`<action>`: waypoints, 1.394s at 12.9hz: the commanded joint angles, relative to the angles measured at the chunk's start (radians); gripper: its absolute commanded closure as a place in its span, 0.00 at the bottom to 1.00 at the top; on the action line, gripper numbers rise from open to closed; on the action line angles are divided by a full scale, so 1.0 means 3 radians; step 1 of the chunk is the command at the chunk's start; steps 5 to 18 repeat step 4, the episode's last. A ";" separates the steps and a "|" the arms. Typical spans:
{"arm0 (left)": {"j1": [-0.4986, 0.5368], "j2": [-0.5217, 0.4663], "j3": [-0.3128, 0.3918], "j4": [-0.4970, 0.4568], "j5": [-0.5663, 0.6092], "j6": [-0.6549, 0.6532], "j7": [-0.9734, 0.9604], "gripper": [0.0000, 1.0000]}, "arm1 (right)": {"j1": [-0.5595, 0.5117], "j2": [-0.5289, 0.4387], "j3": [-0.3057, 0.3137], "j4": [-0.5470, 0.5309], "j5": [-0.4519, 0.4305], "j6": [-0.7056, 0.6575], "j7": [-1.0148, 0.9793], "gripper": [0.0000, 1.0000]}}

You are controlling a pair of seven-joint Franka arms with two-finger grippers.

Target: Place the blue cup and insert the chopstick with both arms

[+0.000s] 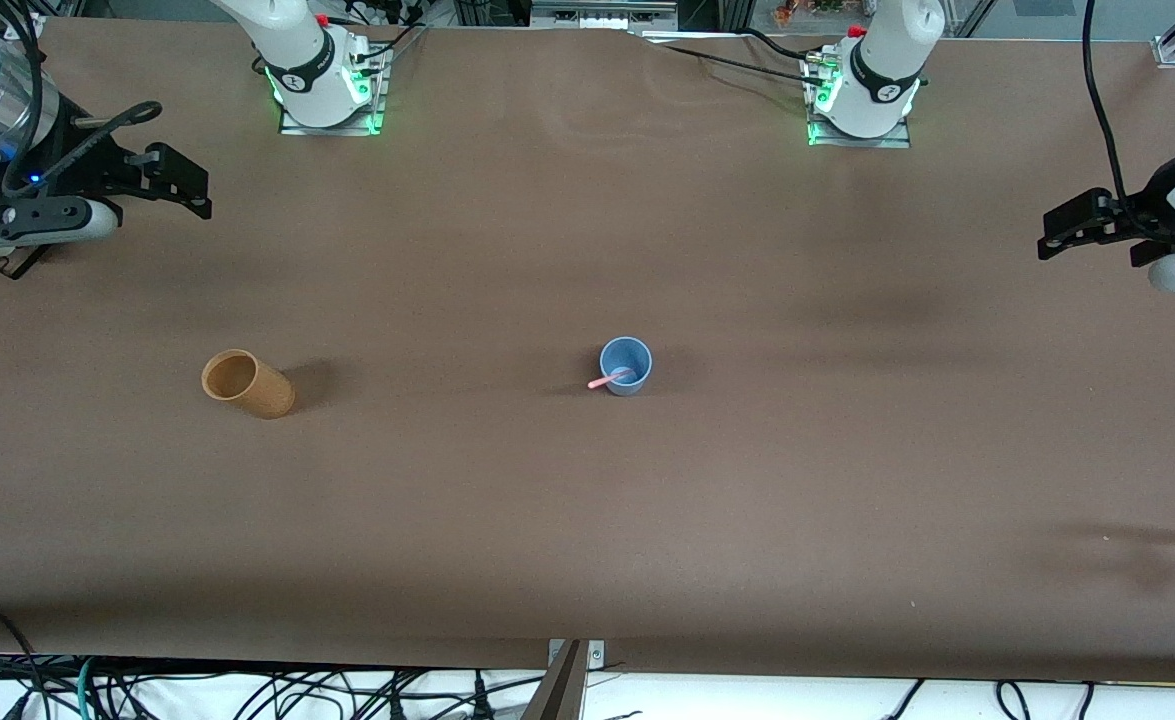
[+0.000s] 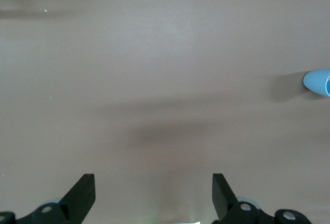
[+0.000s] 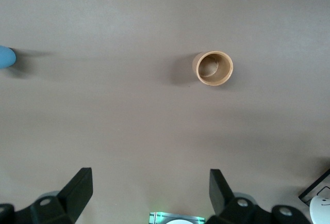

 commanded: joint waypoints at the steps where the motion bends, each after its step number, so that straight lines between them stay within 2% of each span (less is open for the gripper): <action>1: 0.0012 -0.0027 -0.0005 -0.0026 -0.0029 0.0028 0.0070 0.00 | -0.0028 0.0078 -0.0026 0.0012 0.0009 0.0044 -0.0066 0.00; 18: 0.0002 -0.0027 -0.0005 -0.0026 -0.0029 0.0028 0.0065 0.00 | -0.0028 0.0063 -0.0041 -0.0029 -0.0001 0.0055 -0.0167 0.00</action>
